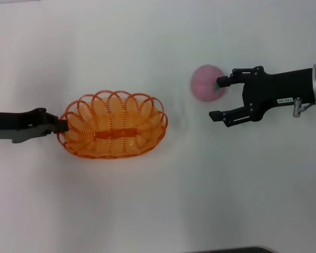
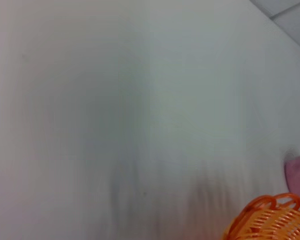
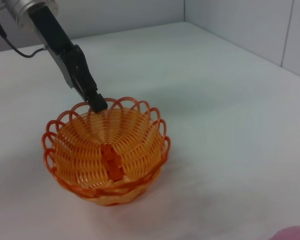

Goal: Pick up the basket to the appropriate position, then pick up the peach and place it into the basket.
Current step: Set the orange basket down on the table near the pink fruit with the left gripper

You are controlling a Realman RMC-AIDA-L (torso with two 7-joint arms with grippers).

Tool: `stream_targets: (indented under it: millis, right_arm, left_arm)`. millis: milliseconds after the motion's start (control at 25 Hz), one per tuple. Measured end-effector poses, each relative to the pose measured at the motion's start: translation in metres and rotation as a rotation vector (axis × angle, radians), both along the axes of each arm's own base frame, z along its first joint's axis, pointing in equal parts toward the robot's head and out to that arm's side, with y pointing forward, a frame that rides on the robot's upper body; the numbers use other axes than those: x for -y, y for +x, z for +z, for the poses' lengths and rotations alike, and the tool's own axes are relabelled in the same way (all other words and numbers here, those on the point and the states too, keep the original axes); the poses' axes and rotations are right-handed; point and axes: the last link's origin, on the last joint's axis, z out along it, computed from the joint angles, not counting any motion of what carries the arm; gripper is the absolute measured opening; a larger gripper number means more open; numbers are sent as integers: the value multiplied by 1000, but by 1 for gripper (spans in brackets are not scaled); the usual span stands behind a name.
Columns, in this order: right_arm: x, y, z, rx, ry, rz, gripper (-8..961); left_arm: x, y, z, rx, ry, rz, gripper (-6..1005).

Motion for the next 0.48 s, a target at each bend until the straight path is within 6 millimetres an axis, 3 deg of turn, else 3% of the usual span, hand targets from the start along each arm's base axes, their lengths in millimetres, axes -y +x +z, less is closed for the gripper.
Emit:
stream_targets:
  millis: [480]
  right_arm:
    - [-1, -1, -1, 3, 3, 3, 929]
  left_arm:
    - [3, -4, 0, 2, 17, 11, 55]
